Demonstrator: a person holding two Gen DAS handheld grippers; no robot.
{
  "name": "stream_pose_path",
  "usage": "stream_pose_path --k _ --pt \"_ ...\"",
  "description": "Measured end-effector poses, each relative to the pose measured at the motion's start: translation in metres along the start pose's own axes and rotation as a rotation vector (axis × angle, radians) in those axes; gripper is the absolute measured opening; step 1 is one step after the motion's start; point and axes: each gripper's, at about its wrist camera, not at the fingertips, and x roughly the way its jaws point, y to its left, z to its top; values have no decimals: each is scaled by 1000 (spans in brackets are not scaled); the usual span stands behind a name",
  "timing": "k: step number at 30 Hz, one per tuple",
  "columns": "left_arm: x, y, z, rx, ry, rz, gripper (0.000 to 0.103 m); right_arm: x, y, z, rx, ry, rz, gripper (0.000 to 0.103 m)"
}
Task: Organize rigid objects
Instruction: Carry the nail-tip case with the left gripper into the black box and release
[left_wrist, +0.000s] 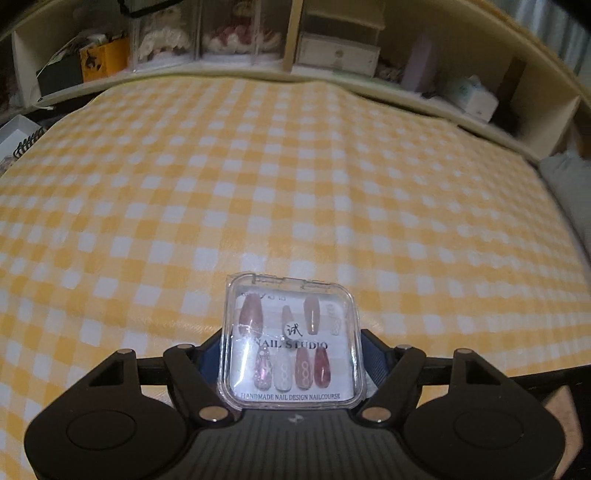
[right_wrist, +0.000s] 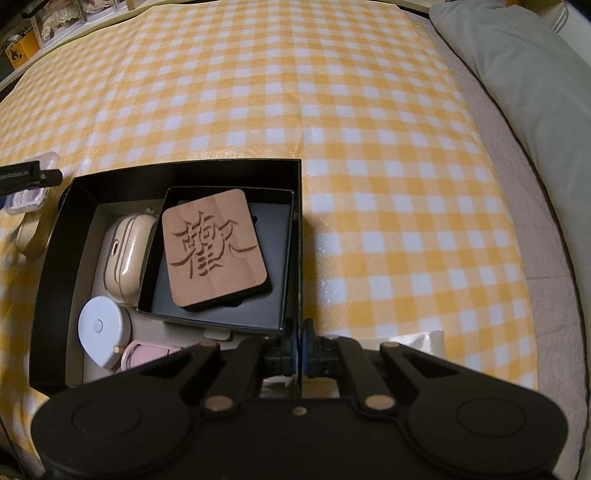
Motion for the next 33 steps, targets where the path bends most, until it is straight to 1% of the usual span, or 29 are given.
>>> stream_pose_path --k 5,9,13,17,20,25,29,33 --pt "-28 -9 8 -10 -38 -50 74 0 0 0 0 0 -1 3" --pt "-55 -19 14 -24 -62 -111 74 0 0 0 1 0 0 3" --pt "-85 -35 13 17 -84 -161 74 0 1 0 0 -1 0 3" --pt "-102 -56 3 76 -74 -208 74 0 0 1 0 -3 -1 3" --pt "-107 -74 -10 132 -60 -240 74 0 0 1 2 -4 0 3" --pt "-107 -99 -33 211 -18 -270 74 0 -2 3 1 -4 -1 3" --pt "-96 -105 -43 205 29 -293 74 0 -1 2 1 -4 -1 3" --pt "-84 -105 -48 159 56 -302 74 0 -1 2 1 -5 -1 3"
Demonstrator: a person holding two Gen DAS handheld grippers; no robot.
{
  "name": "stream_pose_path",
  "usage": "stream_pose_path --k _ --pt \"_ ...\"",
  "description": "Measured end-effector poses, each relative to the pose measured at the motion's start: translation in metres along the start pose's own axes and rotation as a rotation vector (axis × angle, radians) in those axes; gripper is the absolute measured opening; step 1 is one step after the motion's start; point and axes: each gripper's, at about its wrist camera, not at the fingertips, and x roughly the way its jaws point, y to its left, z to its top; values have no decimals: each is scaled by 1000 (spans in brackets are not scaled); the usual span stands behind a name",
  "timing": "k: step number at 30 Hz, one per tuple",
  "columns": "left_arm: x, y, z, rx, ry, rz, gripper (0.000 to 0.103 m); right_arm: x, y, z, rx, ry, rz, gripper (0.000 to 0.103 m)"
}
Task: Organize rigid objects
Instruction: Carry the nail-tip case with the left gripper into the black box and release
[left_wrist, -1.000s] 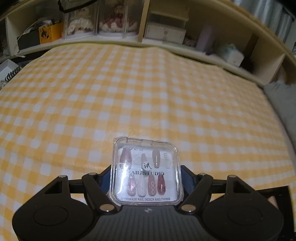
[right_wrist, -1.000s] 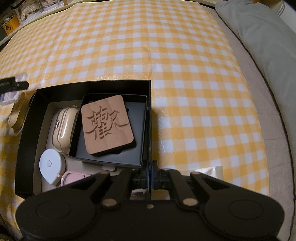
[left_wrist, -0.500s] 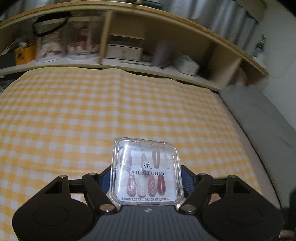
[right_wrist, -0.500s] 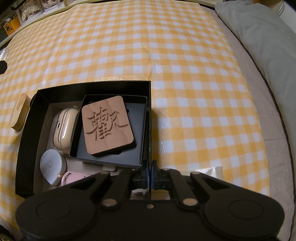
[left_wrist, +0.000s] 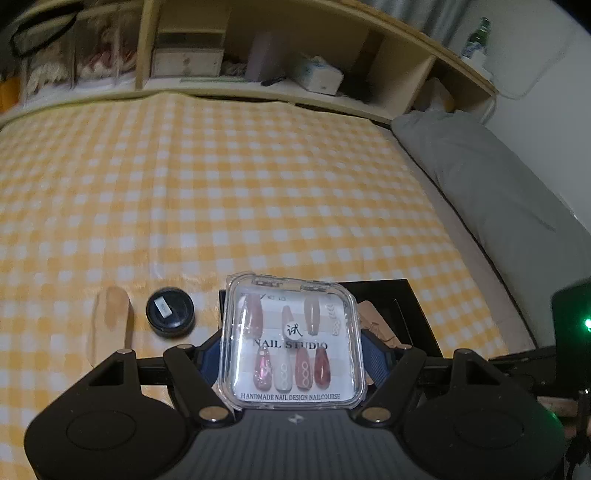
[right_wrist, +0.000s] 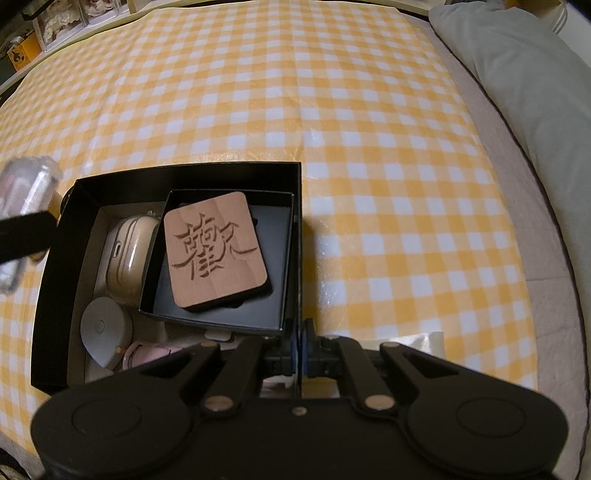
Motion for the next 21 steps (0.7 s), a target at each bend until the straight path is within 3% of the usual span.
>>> stream_pose_path --k 12,21 --pt "15 11 -10 -145 -37 -63 74 0 -1 0 -1 0 -1 3" --pt "25 12 -12 -148 -45 -75 74 0 0 0 0 -1 0 3"
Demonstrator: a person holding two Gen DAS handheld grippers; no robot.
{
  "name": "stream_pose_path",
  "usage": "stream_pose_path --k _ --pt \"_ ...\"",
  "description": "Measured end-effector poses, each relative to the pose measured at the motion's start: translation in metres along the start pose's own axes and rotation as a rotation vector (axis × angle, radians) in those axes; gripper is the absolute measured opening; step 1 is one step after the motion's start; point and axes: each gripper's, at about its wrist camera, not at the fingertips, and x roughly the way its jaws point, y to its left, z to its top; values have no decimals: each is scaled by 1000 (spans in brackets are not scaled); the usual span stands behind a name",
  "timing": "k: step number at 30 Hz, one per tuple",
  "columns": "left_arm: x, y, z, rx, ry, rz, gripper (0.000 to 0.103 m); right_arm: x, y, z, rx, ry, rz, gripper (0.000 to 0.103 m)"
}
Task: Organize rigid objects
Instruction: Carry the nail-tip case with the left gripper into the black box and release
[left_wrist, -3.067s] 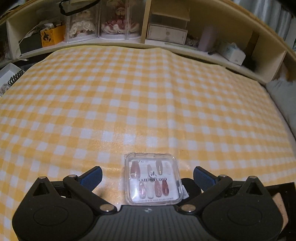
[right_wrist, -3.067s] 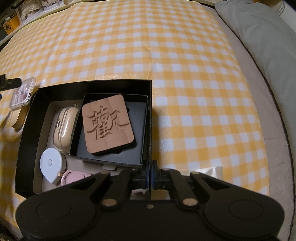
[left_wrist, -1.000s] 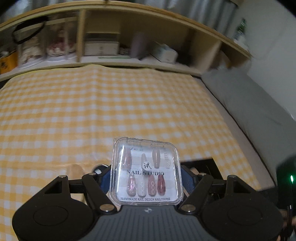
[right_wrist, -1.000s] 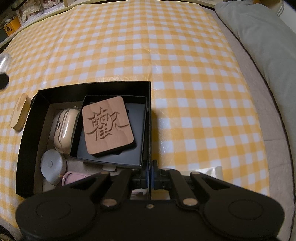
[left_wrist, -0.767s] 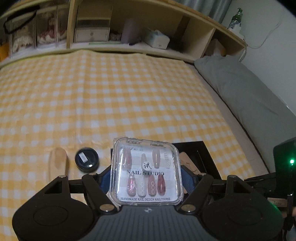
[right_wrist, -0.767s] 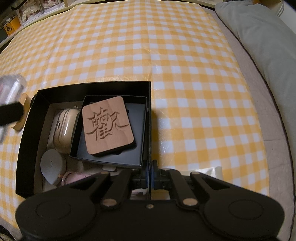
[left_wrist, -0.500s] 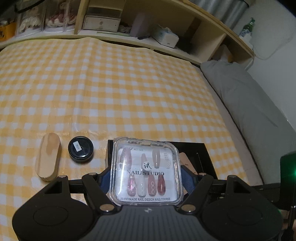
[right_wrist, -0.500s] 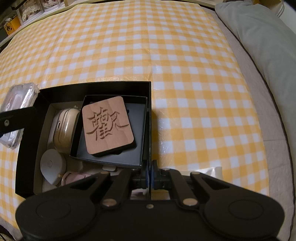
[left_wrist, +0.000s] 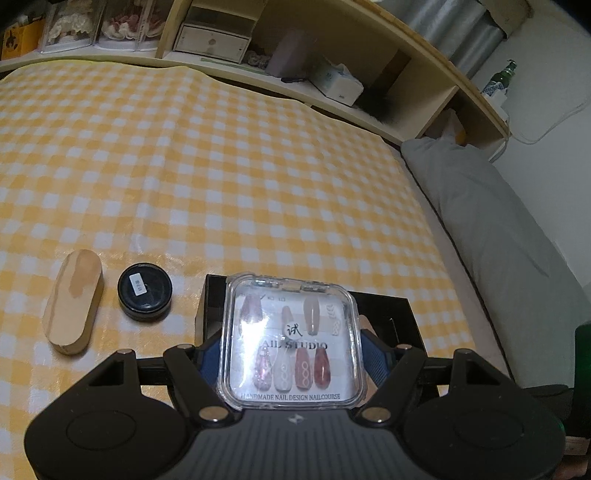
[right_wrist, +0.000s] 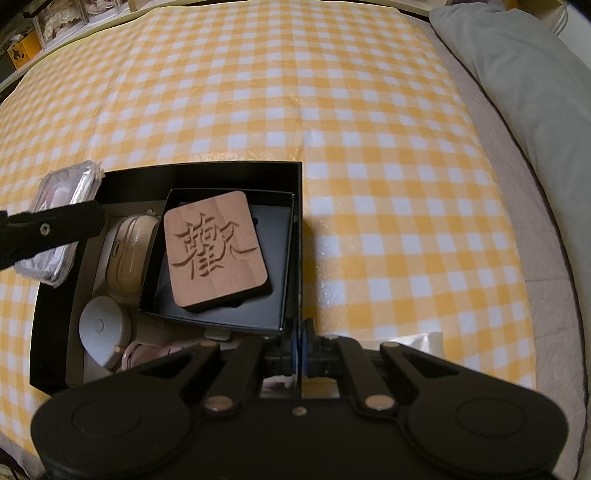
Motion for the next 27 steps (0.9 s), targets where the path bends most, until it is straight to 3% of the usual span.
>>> stream_pose_path --k 13,22,27 --pt "8 6 -3 -27 -8 7 75 0 0 0 0 0 0 3" --pt "6 1 -4 -17 13 -13 88 0 0 0 0 -1 -1 3" --pt "3 -3 -3 -12 28 -3 89 0 1 0 0 -1 0 3"
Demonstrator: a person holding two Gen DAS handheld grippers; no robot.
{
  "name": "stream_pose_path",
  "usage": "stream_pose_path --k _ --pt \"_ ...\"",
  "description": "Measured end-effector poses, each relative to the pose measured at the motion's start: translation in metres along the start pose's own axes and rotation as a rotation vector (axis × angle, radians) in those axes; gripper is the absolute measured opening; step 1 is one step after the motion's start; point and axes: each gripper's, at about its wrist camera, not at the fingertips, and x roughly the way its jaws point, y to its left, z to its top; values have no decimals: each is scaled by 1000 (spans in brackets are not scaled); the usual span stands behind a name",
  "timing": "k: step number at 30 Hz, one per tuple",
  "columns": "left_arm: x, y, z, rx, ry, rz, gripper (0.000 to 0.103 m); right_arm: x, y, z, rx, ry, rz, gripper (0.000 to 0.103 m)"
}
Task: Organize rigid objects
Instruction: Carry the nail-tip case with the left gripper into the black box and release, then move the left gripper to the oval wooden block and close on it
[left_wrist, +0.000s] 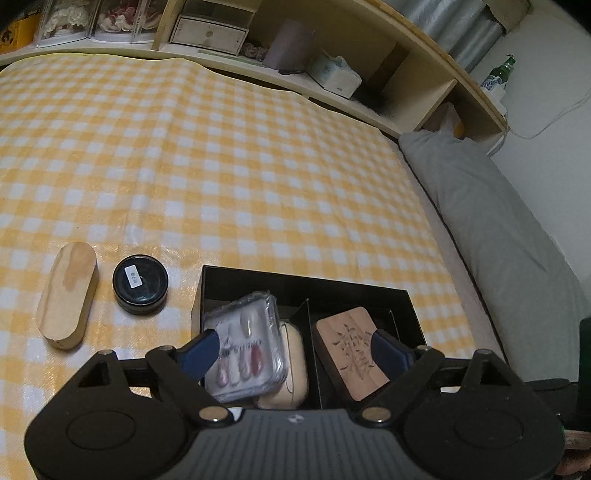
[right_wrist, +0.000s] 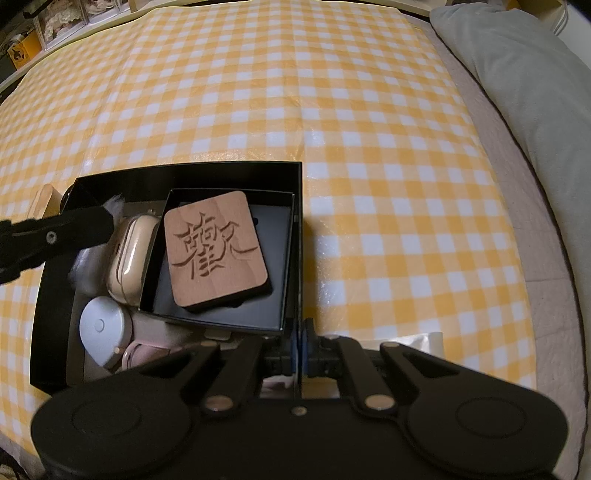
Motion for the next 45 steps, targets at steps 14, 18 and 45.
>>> stream_pose_path --k 14,18,45 --pt "-11 -7 2 71 41 23 95 0 0 0 0 -1 0 3" --pt "-15 -14 4 106 51 30 101 0 0 0 -1 0 -1 3" --pt "-69 37 73 193 -195 327 103 -1 1 1 -1 -1 -1 3"
